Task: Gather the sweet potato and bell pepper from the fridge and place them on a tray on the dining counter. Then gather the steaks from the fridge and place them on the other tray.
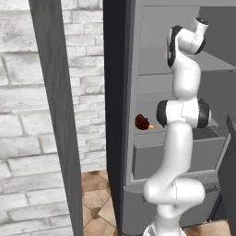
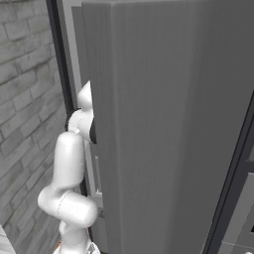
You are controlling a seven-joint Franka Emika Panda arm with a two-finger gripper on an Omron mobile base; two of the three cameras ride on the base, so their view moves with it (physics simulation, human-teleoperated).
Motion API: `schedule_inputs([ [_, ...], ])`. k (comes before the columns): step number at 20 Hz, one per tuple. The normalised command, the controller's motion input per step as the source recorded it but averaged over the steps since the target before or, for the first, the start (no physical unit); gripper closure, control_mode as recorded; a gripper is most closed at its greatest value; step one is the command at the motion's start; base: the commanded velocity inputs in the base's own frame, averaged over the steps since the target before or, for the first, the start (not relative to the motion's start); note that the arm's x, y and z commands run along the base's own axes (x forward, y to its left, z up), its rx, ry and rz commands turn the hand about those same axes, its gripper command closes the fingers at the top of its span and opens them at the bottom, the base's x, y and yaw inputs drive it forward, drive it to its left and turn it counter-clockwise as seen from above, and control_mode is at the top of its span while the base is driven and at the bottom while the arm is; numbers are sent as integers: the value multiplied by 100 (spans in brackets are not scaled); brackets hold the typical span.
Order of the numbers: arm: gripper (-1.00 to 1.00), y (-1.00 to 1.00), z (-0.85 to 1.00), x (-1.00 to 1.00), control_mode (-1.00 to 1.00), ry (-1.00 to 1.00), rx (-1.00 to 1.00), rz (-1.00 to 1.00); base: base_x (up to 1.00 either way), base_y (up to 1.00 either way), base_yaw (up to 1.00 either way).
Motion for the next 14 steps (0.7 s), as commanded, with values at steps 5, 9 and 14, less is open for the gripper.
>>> schedule_inputs([
  [5,100,21,-84,-20,-100,-17,12,0,0,0,0],
  [9,100,40,-100,-60,-100,-49,8,1,0,0,0],
  [14,100,85,-100,-90,-100,-62,1,3,0,0,0],
])
